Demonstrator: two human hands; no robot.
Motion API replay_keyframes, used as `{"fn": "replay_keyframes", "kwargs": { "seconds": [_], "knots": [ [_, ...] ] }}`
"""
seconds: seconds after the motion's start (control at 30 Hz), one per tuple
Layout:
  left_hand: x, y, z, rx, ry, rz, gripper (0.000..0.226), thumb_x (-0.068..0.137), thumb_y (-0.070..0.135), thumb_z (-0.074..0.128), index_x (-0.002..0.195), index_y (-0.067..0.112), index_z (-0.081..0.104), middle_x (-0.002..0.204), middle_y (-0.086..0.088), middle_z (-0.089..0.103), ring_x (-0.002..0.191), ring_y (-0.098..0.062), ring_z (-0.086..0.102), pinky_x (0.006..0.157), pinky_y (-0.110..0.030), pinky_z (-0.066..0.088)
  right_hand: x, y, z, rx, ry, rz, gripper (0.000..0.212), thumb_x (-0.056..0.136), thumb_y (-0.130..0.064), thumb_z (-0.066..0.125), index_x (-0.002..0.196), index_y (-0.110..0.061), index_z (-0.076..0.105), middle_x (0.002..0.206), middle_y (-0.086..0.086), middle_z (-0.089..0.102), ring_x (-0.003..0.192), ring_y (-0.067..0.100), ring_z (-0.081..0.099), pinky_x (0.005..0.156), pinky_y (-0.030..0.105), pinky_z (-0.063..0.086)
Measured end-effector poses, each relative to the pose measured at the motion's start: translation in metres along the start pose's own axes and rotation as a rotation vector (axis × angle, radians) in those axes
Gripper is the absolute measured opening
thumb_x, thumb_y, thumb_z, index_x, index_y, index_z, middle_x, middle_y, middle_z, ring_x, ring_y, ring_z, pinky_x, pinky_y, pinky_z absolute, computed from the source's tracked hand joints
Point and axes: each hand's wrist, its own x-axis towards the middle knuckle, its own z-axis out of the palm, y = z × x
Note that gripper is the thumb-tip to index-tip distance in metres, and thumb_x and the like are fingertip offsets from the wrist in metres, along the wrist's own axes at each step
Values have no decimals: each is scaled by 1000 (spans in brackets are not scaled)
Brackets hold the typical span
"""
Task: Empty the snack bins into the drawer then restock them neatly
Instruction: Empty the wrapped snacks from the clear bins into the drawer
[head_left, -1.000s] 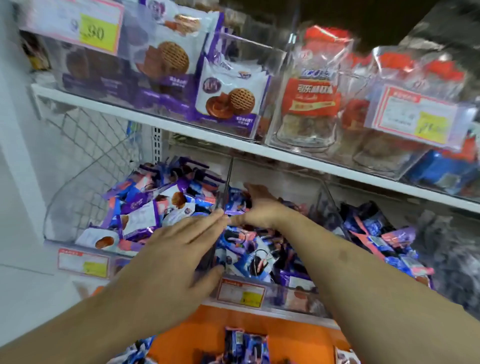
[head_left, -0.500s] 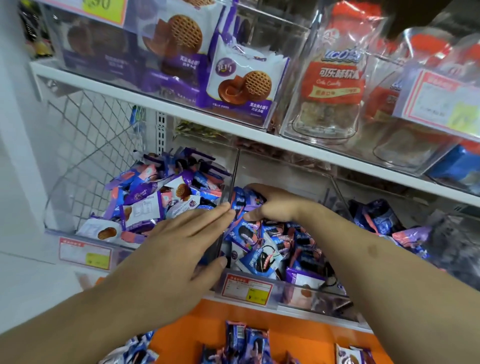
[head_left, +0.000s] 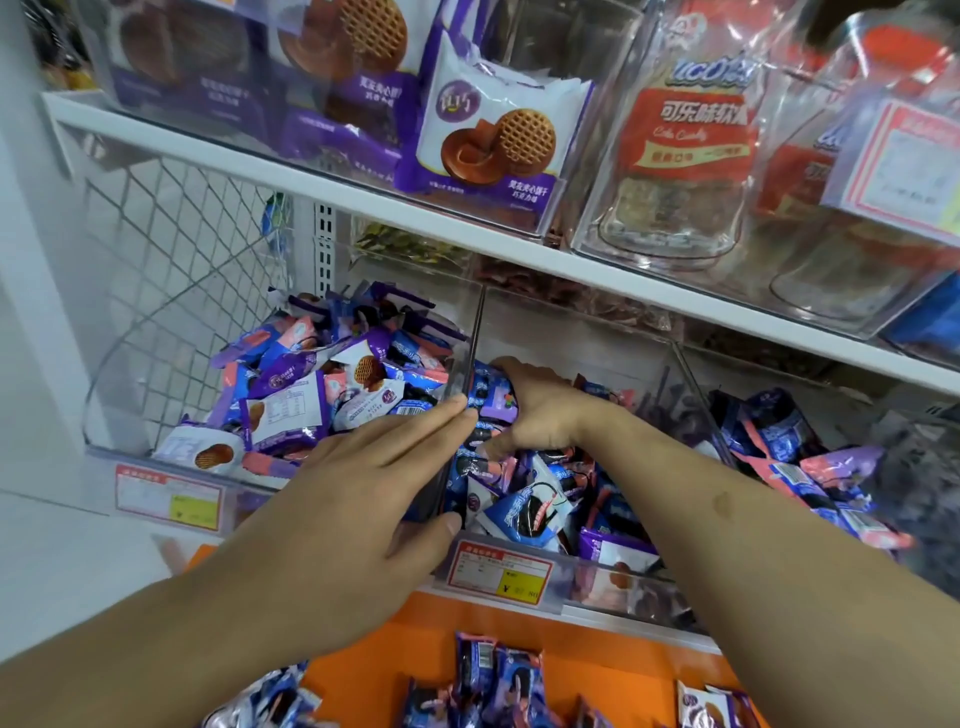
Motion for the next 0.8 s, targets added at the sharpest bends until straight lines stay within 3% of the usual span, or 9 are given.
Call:
{"fn": "replay_keyframes", "kwargs": {
  "seconds": [0.1,0.2,0.37,0.5,0.63,0.7,0.8],
  "knots": [
    [1,0,1,6,6,3,72,103,61,37,154,60,-14,155,47,-23,145,20,-19,117,-18,3,-5,-2,-2,-46,69,-19,115,42,-69,87,141,-27,45,119,-2,64,107,25,63,94,39,55],
    [1,-2,2,3,7,-1,74,97,64,33,155,61,-13,156,47,-22,146,19,-16,118,-22,6,-12,0,2,-1,126,-26,121,31,-75,78,137,-25,48,112,-3,65,101,23,65,90,38,58],
    [-1,-1,2,7,3,-15,75,103,59,42,154,61,-14,157,47,-21,148,16,-15,124,-29,5,-23,2,3,61,207,-50,121,49,-60,96,149,-20,41,131,2,57,119,24,56,98,37,53],
    [-1,0,1,13,-11,-25,78,103,57,42,153,61,-17,156,47,-23,148,15,-16,124,-30,5,-30,7,1,186,240,-42,115,50,-56,99,144,-25,43,133,-5,53,124,20,54,105,39,50],
    [-1,1,0,9,-20,-37,79,102,56,43,154,61,-16,156,46,-22,149,14,-14,122,-27,4,-36,10,-3,304,244,-37,115,57,-49,100,152,-26,39,145,-5,52,132,16,51,105,29,45],
    [-1,2,-1,12,-23,-36,79,102,56,43,154,60,-16,157,46,-21,150,14,-12,122,-28,5,-39,11,-7,336,271,-47,103,62,-44,99,149,-25,46,139,-7,57,127,13,56,99,22,43],
    [-1,3,-3,2,-47,-49,78,102,56,43,155,59,-14,157,46,-20,149,14,-13,122,-27,5,-44,12,-11,361,294,-59,74,68,-32,98,129,-26,57,114,-16,63,105,7,63,82,9,44]
  ]
}}
